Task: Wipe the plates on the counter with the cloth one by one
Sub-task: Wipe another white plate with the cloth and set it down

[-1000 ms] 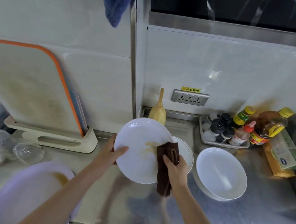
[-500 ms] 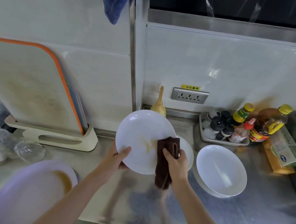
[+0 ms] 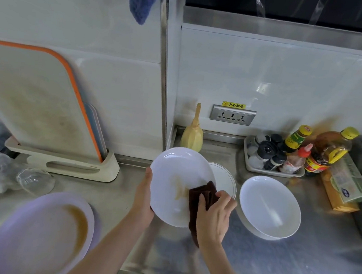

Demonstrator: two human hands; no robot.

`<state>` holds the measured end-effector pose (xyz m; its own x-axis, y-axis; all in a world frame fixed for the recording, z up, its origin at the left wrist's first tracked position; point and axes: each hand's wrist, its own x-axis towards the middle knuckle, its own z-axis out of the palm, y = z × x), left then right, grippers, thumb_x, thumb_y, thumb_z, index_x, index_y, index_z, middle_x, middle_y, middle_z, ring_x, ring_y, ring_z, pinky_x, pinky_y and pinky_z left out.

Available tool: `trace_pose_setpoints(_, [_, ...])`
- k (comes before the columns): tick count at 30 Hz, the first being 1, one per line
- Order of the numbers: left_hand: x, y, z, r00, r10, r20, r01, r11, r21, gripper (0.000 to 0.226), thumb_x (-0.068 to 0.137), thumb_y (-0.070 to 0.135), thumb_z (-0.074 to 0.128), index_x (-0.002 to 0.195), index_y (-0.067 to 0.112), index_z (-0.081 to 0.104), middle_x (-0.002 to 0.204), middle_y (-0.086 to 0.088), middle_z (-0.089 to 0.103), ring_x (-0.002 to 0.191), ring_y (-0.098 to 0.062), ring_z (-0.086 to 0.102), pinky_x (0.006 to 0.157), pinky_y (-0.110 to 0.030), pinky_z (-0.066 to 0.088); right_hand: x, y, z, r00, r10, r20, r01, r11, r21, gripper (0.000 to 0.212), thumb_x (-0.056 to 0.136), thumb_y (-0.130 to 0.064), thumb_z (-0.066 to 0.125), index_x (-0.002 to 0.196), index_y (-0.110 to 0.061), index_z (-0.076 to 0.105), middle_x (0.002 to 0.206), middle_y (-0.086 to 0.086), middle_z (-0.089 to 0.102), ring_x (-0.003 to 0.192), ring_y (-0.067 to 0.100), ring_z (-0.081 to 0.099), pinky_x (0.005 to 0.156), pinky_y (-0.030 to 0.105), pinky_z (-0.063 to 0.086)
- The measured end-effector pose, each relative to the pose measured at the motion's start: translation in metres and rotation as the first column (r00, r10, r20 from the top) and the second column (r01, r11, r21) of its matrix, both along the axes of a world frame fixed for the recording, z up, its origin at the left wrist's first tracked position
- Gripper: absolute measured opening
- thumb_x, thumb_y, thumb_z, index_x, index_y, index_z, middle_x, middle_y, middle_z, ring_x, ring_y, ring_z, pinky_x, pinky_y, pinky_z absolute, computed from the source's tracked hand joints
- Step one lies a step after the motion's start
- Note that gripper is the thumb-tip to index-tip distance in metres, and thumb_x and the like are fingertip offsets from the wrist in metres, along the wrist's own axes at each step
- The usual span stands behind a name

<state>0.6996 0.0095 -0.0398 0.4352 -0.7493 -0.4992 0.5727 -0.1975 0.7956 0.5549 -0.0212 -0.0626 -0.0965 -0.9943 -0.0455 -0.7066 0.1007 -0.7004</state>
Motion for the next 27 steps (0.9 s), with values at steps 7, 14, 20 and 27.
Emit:
trace_pose_setpoints(7, [-0.007,-0.008,0.005,0.976,0.044,0.211,-0.08,0.983,0.163,0.015,0.083,0.035,0.068,0.089,0.021,0.065,0.084,-0.001,0.068,0.081,-0.024,0.066,0.071,-0.035,0.054,-0.003,-0.02,0.018,0.98,0.132,0.148,-0.114,0.986,-0.126,0.011,0.09,-0.016,0.061,0.096,-0.007,0.057,0.103,-0.002,0.047,0.078,0.015,0.048,0.065,0.022,0.035])
trace_pose_setpoints(14, [-0.008,-0.013,0.001,0.969,0.033,0.246,-0.079,0.98,0.18,0.032,0.085,0.043,0.062,0.075,0.013,0.062,0.073,-0.004,0.06,0.069,-0.022,0.057,0.067,-0.03,0.047,-0.001,0.01,-0.018,0.862,0.346,-0.37,-0.413,0.903,-0.119,0.063,0.081,-0.061,0.042,0.122,-0.016,0.053,0.129,0.012,0.052,0.107,0.032,0.05,0.086,0.043,0.052])
trace_pose_setpoints(20, [-0.01,-0.015,-0.003,0.963,-0.031,0.269,-0.031,0.974,0.224,0.052,0.073,0.067,0.054,0.072,0.016,0.045,0.075,-0.005,0.04,0.07,-0.02,0.039,0.069,-0.032,0.031,0.006,0.039,-0.038,0.942,0.321,-0.094,-0.333,0.929,-0.162,0.045,0.085,-0.032,0.043,0.129,-0.022,0.045,0.122,0.006,0.059,0.104,0.026,0.053,0.083,0.045,0.053])
trace_pose_setpoints(27, [-0.005,-0.014,-0.003,0.973,0.036,0.229,-0.09,0.969,0.231,0.047,0.084,0.05,0.059,0.048,0.02,0.052,0.051,0.005,0.045,0.06,-0.021,0.042,0.061,-0.028,0.038,-0.021,0.016,-0.042,0.702,0.623,-0.346,-0.712,0.618,-0.333,0.041,0.088,-0.034,0.048,0.129,-0.038,0.048,0.136,0.007,0.047,0.117,0.033,0.041,0.1,0.047,0.037])
